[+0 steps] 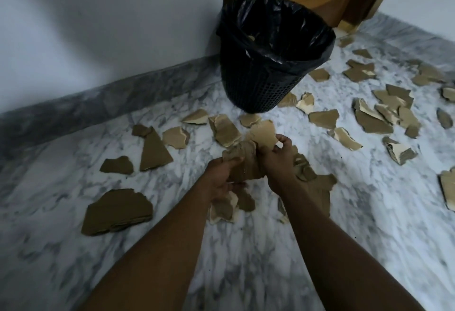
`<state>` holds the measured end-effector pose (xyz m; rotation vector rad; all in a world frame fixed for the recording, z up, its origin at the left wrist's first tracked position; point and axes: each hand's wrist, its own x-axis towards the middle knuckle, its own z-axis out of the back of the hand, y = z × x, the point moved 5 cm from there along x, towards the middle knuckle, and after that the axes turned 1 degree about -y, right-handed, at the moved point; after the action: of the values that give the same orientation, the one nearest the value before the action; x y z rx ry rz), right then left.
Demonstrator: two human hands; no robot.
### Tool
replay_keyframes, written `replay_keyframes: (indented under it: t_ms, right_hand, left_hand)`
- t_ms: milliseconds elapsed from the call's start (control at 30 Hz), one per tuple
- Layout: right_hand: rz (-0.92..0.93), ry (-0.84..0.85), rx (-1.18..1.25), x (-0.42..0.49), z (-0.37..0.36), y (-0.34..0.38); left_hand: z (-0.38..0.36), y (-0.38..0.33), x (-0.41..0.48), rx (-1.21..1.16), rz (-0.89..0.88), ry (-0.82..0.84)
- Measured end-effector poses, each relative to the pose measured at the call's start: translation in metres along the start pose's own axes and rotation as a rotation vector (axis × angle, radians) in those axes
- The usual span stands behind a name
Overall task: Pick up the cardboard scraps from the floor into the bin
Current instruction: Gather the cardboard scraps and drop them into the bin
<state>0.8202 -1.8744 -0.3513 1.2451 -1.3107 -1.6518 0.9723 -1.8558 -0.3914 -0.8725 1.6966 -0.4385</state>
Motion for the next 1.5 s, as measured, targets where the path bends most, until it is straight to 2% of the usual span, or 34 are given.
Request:
replay_keyframes:
  t_ms: [133,233,333,400,433,500,533,633,733,833,933,1033,1100,1233,1367,1500]
  right_hand:
    - [-0.061,0.053,-0.025,-0.006,-0.021,0.001]
    - [-0.056,-0.011,0.052,-0.007,-0.018,0.012]
    - [-0.08,-0.041,-0.012,-0.005,-0.001,0.016]
    - [-0.189,0.039,-0.242,-0.004,0.007,0.006]
    - [-0.225,0.132,-0.481,-0.007,0.008,-0.001]
    - [-0.212,0.349,-0.942,-0.014,0.005,-0.019]
    - [-0.217,0.417,-1.04,-0.017,0.004,-0.031]
    - [-0.233,0.541,-1.15,-0.033,-0.001,-0.051]
    - [-0.092,0.514,-1.279,-0.036,-0.006,-0.061]
    - [-0.002,0.471,-1.266,-0.035,-0.01,-0.062]
    - [0.065,0.484,-1.223,-0.036,-0.017,-0.058]
    - [0.039,0.476,-1.106,-0.035,-0.022,-0.052]
    - [0.066,0.487,-1.027,-0.032,-0.032,-0.047]
    - [0.123,0.501,-0.873,-0.034,-0.062,-0.036]
    - [0.119,0.596,-0.801,-0.039,-0.095,-0.041]
    - [0.1,0.675,-0.805,-0.034,-0.121,-0.054]
  left_hand:
    - [0.019,-0.007,-0.01,0.1,-0.089,0.009]
    - [0.042,-0.011,-0.019,0.245,-0.045,-0.011]
    - [0.06,-0.011,-0.028,0.684,0.097,0.041]
    - [0.058,-0.006,-0.035,1.002,0.197,0.109]
    - [0.054,-0.003,-0.036,1.128,0.204,0.137]
    - [0.046,0.005,-0.033,1.345,0.106,0.105]
    - [0.044,0.008,-0.028,1.397,0.033,0.042]
    - [0.039,0.01,-0.026,1.456,-0.108,-0.068]
    - [0.042,0.008,-0.025,1.335,-0.116,-0.092]
    - [0.045,0.009,-0.023,1.254,-0.129,-0.081]
    - [0.044,0.014,-0.022,1.357,-0.146,-0.062]
    - [0.053,0.01,-0.025,1.372,-0.153,-0.081]
    - [0.069,-0.004,-0.031,1.375,-0.11,-0.114]
    - [0.149,-0.043,-0.049,1.313,0.062,-0.299]
    - [0.222,-0.047,-0.069,1.512,0.223,-0.542]
    - [0.239,-0.023,-0.081,1.477,0.231,-0.541]
